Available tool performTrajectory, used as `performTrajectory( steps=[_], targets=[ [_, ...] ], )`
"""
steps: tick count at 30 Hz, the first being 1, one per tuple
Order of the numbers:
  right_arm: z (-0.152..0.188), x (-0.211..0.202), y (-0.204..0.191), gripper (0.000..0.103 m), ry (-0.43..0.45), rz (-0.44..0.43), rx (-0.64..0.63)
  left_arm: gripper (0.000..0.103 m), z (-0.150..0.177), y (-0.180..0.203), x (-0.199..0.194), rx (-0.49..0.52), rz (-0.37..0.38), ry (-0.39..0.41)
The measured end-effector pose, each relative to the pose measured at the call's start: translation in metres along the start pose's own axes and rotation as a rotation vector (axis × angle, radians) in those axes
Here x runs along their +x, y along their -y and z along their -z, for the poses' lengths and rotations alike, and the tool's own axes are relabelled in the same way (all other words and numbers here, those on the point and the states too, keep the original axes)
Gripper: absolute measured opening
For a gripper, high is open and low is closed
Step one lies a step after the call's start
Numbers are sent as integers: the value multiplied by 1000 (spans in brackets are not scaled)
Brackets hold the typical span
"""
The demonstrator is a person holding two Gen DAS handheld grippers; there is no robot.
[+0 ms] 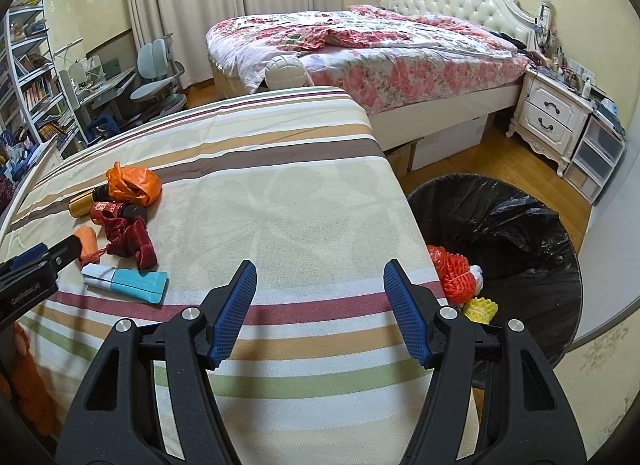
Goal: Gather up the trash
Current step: 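Grasp the folded orange cloth with the left tool and lift it, then grasp the dark red cloth with the right tool while the left tool holds the orange cloth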
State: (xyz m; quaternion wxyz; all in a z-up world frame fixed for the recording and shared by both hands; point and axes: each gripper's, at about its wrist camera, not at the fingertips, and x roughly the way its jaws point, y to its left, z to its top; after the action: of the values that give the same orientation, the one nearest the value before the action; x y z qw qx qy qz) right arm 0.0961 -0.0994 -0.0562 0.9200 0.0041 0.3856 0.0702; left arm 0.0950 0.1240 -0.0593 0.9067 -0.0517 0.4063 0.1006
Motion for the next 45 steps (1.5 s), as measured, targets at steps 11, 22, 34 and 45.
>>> performTrajectory(
  steps=[11,22,34,45],
  targets=[
    [1,1,-2,65,-2,-1,-4,74,8,-16,6,-13,11,-63],
    [3,2,-14,65,-2,-19,-26,43,9,-12,7,40,55,-57],
    [-6,-4,-55,65,7,-94,-93,25,17,-31,-5,50,49,-34],
    [-13,5,-109,65,-18,-171,-176,25,24,-65,-15,34,-23,-1]
  ],
)
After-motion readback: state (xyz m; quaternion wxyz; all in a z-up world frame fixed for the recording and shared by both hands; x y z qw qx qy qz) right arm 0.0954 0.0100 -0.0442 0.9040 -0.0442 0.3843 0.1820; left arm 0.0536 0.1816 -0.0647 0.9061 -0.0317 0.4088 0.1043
